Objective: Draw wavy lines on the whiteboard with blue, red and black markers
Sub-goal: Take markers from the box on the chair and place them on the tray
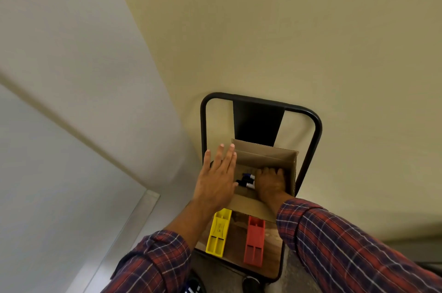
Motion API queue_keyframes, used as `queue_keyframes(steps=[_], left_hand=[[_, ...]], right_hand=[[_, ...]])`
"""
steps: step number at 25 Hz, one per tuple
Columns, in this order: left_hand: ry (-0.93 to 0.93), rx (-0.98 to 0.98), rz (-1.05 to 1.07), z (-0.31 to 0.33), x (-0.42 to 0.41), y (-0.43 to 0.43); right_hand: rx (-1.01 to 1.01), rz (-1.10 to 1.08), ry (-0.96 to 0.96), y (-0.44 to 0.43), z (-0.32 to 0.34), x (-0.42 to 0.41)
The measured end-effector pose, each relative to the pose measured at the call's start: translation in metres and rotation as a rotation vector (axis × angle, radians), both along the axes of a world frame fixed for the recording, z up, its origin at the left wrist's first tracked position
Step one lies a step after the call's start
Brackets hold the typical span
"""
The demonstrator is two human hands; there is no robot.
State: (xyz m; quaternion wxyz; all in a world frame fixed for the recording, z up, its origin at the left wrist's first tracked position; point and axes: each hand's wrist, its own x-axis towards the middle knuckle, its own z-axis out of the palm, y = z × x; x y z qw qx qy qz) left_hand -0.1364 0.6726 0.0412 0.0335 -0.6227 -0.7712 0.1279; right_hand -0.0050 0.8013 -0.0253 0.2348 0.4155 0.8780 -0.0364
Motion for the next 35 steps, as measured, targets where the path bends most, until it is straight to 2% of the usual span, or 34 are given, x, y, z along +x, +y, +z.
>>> queue_keyframes(steps=[3, 9, 14, 21, 23, 28, 31, 35], left_hand=[[-0.021, -0.012, 0.004, 0.001, 0.001, 0.0], [-0.007, -0.026, 0.013, 0.004, 0.0, -0.003], [-0.051, -0.022, 0.043, 0.012, 0.001, 0.0], [-0.204, 0.023, 0.165, 0.034, 0.009, -0.004], [-0.268, 0.119, 0.209, 0.048, 0.018, -0.008], [-0.86, 0.682, 0.494, 0.092, 0.049, -0.034], [-1.13, 0.777, 0.668, 0.106, 0.058, -0.052], [-1.805, 0.844, 0.846, 0.107, 0.056, -0.089]], right_hand=[[-0.08, -0.037, 0.025, 0.002, -0.006, -0.001], [-0.321, -0.199, 0.2, 0.002, -0.01, 0.007], [-0.35, -0.367, 0.514, -0.011, 0.03, 0.01], [-0.499, -0.395, 0.962, -0.039, 0.083, 0.032], [-0.577, -0.392, 1.085, -0.043, 0.099, 0.037], [-0.816, -0.3, 1.241, -0.058, 0.145, 0.037], [-1.008, -0.254, 1.231, -0.081, 0.17, 0.034], [-1.131, -0.132, 1.15, -0.112, 0.175, 0.021]])
